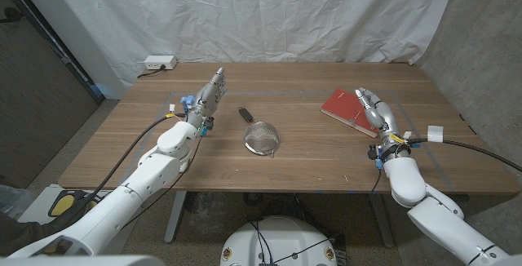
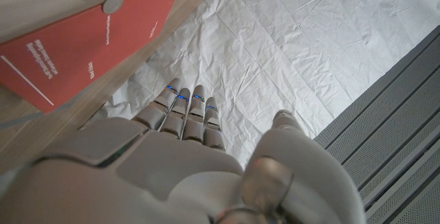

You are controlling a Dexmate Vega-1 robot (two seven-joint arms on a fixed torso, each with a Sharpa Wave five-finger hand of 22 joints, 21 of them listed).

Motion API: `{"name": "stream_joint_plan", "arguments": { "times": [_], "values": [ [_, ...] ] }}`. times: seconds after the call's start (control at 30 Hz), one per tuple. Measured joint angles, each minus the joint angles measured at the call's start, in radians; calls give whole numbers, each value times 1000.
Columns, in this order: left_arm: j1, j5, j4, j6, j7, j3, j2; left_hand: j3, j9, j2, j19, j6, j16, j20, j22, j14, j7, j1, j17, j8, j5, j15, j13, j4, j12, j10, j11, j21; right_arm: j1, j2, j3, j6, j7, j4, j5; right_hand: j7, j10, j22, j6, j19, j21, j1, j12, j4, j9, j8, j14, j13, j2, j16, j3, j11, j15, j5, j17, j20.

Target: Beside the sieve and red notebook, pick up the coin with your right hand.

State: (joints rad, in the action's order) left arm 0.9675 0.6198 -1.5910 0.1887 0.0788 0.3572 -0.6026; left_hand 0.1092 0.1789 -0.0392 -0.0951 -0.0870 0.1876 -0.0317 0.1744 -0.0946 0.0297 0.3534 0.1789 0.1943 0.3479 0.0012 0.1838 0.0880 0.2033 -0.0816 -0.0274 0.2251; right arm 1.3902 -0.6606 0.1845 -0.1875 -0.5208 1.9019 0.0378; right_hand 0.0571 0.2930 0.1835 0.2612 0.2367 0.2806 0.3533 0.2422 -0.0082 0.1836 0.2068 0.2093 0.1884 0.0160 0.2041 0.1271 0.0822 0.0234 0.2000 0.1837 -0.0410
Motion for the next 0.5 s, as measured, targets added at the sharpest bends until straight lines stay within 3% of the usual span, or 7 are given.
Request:
{"name": "stream_joint_plan", "arguments": {
  "times": [0.17, 0.5],
  "values": [
    [2, -2, -2, 0, 1, 0, -1, 0, 0, 0, 0, 3, 0, 0, 0, 0, -3, 0, 0, 0, 0, 0, 0, 0, 0, 4, -4, 0, 5, -2, 1, 9, -7, 11, -13, -3, 0, 0, 3, 9, 0, 10, 0, -4, 0, 0, 4, 0, 1, 0, 4, 0, -4, 0, 0, 2],
    [18, -7, -24, 0, 7, -1, -11, -4, 0, 0, 0, 3, 0, 0, 0, 0, -3, 0, 0, 0, 0, 0, 0, -4, 0, 4, -4, 0, 18, -12, 0, 59, -41, 32, -81, -7, -12, 0, 0, 90, 12, 25, -12, -18, 0, -4, 65, 0, 4, 7, 10, -7, -14, 0, 0, 14]
  ]
}}
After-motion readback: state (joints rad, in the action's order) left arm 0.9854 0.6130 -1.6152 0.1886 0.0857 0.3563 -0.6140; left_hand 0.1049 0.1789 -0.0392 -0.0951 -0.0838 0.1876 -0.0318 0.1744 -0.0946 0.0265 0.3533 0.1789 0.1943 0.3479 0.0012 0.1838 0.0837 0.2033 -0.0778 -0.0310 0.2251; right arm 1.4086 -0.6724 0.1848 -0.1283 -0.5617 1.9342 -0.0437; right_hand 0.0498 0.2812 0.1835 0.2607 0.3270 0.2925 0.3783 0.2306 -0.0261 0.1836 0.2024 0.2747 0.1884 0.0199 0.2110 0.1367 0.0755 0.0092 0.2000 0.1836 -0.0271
